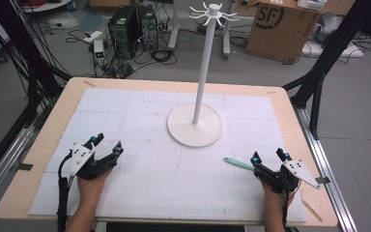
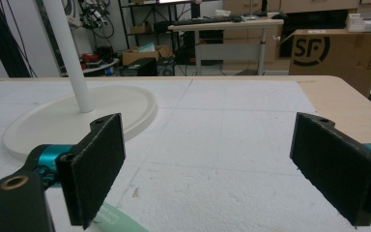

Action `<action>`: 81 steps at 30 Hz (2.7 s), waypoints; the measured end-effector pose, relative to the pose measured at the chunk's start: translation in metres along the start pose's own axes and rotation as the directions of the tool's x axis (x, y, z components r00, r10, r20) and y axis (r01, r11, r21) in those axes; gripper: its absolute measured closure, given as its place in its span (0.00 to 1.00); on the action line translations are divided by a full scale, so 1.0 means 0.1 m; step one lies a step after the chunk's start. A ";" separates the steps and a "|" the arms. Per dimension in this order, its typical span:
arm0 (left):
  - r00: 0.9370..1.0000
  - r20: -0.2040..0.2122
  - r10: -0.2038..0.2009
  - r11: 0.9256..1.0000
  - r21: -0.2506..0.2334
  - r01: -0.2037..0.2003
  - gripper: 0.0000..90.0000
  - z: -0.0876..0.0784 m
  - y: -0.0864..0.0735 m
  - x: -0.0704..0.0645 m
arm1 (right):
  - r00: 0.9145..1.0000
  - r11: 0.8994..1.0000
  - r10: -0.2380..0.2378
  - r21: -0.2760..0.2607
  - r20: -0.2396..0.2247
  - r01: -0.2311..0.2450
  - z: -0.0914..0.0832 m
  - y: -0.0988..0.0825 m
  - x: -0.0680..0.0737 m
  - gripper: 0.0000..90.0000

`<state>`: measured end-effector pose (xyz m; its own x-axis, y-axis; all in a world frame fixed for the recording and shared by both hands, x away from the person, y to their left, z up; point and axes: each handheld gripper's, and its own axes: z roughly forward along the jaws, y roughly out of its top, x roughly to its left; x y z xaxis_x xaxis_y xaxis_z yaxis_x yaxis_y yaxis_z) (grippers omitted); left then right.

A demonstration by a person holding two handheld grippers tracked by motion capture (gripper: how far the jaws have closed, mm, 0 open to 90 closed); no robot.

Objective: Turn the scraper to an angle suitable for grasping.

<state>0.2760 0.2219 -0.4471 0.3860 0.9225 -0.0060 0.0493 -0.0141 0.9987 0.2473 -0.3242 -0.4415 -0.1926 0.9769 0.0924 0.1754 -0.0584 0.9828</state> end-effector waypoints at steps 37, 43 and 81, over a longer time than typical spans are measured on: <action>1.000 -0.002 0.008 1.000 0.012 -0.008 0.32 0.02 0.00 -0.01 | 0.998 0.999 0.003 0.051 -0.067 0.000 0.00 0.01 0.00 0.61; 1.000 -0.001 0.008 1.000 0.012 -0.008 0.32 0.03 0.00 -0.01 | 0.996 0.995 -0.040 0.085 -0.081 0.047 0.02 0.01 0.04 0.84; 1.000 -0.001 -0.001 1.000 0.014 0.001 0.33 0.04 0.00 0.00 | 0.995 0.899 -0.007 0.436 -0.102 0.051 0.20 0.01 -0.06 1.00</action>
<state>0.2793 0.2207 -0.4477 0.3846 0.9231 -0.0067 0.0629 -0.0190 0.9978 0.2677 -0.3256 -0.4444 -0.2911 0.9513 0.1017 0.5686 0.0865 0.8180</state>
